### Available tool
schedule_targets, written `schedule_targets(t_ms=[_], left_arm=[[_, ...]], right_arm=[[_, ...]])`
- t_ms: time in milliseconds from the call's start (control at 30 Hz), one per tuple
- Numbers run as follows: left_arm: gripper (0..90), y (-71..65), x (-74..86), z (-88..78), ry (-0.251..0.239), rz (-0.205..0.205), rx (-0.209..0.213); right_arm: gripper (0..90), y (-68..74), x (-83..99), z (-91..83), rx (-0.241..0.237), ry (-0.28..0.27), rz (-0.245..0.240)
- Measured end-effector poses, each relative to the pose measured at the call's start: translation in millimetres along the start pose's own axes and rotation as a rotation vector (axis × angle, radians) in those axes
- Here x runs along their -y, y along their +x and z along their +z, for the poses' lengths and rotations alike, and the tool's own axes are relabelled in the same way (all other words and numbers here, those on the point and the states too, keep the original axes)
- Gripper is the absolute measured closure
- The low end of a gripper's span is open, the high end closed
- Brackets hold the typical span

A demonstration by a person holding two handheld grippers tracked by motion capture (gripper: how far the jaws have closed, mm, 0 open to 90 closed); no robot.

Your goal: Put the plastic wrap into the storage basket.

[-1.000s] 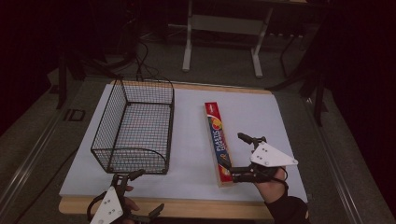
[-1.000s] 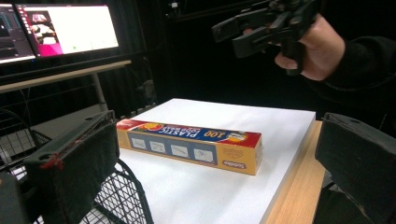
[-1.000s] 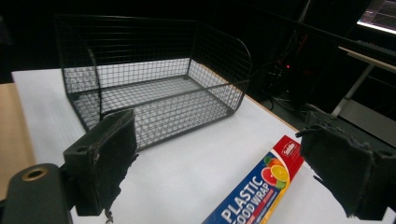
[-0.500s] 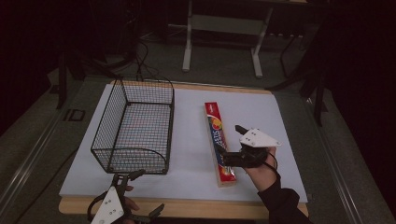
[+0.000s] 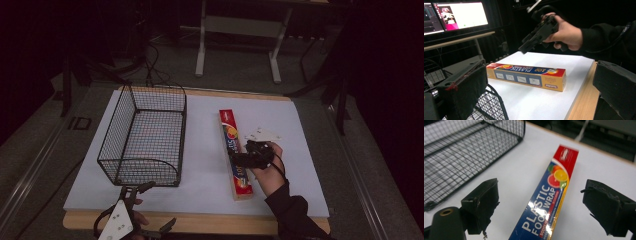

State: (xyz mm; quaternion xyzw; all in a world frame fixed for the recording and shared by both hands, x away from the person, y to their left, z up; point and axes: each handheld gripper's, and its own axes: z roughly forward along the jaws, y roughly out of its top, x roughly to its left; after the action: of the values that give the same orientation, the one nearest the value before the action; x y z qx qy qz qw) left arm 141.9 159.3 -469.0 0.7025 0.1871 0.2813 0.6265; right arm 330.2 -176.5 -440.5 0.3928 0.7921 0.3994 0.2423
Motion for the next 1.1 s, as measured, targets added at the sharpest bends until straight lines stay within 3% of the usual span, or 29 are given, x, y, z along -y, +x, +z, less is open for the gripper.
schedule_targets(t_ms=[467,833,933,1100], left_arm=[[0.2,-0.6,-0.3,-0.2,-0.001,0.006,0.002],[0.2,-1.5,-0.3,0.1,0.002,0.010,0.003],[0.2,-1.5,-0.2,0.1,0.003,0.013,0.004],[0.2,-1.8,-0.1,0.2,0.005,0.016,0.004]], right_arm=[[13.1,-2.7,0.4,56.5,0.067,0.267,0.143],[16.3,-11.4,-3.7,92.3,0.110,0.462,0.208],[20.0,-18.2,-5.7,102.6,0.090,0.515,0.260],[22.8,-24.2,-9.6,117.8,0.089,0.607,0.290]])
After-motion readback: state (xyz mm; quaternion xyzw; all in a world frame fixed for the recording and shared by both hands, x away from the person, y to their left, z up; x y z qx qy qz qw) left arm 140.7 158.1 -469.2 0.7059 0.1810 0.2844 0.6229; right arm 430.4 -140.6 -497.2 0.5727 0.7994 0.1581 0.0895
